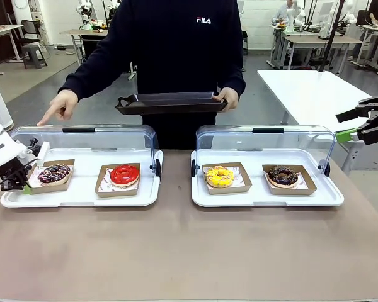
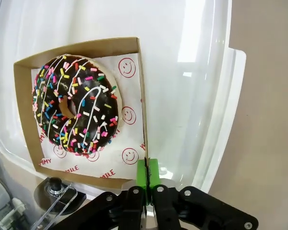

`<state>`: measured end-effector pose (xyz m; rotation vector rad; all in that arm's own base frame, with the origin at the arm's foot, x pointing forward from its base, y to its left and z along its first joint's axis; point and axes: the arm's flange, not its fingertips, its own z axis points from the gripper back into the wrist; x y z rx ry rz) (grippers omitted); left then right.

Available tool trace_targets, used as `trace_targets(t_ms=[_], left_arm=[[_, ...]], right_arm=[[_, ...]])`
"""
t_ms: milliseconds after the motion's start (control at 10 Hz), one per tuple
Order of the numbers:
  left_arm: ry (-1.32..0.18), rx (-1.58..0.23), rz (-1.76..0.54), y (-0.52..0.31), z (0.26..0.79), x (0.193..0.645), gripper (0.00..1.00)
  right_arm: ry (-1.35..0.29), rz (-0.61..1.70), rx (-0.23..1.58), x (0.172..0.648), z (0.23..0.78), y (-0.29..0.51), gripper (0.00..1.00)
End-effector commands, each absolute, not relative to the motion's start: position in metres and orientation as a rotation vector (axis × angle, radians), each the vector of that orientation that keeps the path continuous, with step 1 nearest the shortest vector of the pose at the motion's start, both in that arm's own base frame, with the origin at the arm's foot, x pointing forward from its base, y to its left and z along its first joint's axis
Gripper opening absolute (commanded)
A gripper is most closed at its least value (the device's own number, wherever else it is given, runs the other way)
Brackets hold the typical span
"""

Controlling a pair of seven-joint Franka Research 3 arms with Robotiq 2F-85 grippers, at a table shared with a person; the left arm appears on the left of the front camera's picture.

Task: Provide the desired donut to the person.
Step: Pick up and lift the Paper togo box containing the Donut pointed at by the person.

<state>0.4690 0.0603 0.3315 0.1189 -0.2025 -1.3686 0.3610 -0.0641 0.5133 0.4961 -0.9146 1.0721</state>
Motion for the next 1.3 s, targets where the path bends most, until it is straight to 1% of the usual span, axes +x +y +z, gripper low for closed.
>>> trace_targets(t_ms=[0,300,400,500,600,900,1200], left_arm=[[-0.199,0.102,-1.375,0.064,0.335,0.467,0.00],[-0.233,0.100,-1.374,0.065,0.341,0.463,0.00],[-0.278,0.098,-1.370,0.065,0.351,0.457,0.00],[-0.336,0.084,-1.371,0.065,0.366,0.448,0.00],[-0.363,0.090,-1.371,0.066,0.379,0.438,0.00],[-0.377,0.032,-1.408,0.069,0.399,0.404,0.00],[-0.435,0.083,-1.458,0.070,0.418,0.365,0.00]], right_arm=[[-0.942,1.078,0.511,0.365,0.512,-0.064,1.00],[-0.942,1.078,0.511,0.365,0.512,-0.064,1.00],[-0.942,1.078,0.511,0.365,0.512,-0.064,1.00],[-0.942,1.078,0.511,0.365,0.512,-0.064,1.00],[-0.942,1.078,0.511,0.365,0.512,-0.064,1.00],[-0.942,1.078,0.511,0.365,0.512,-0.064,1.00],[-0.942,1.078,0.511,0.365,0.512,-0.064,1.00]])
